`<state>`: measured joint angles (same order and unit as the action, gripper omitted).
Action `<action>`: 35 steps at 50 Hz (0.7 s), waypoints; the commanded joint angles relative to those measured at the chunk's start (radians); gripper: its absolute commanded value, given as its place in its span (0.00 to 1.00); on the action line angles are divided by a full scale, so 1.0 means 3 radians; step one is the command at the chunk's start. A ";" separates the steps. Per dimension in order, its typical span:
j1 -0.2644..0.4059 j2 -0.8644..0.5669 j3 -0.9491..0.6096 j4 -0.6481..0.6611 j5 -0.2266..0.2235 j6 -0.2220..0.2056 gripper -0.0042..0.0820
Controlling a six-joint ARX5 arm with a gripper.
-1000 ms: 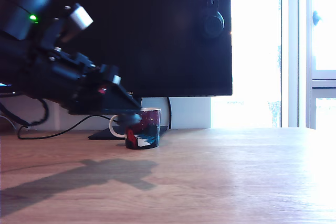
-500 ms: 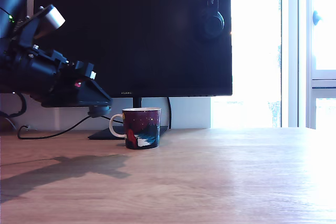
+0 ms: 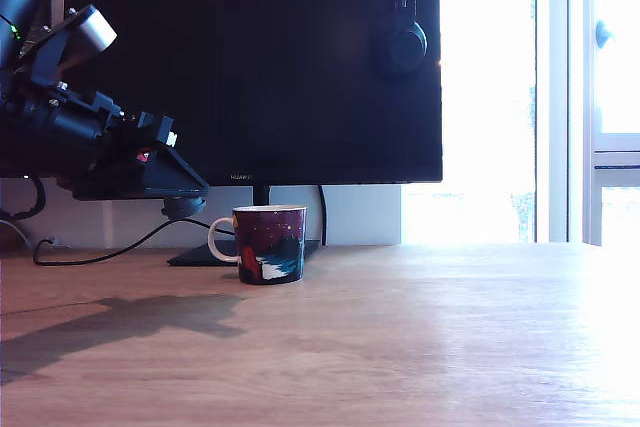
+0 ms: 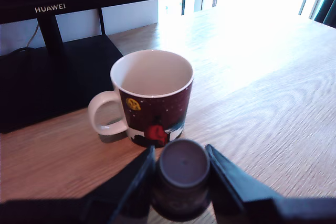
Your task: Pick up the coffee capsules from the table one by one and drop them inside the nearest coffee cup
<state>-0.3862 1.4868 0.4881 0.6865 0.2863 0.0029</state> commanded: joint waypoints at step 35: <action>-0.0025 0.0089 0.1186 -0.1223 0.0004 0.0081 0.19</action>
<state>-0.3901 1.4883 0.8227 0.3275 0.2863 0.0151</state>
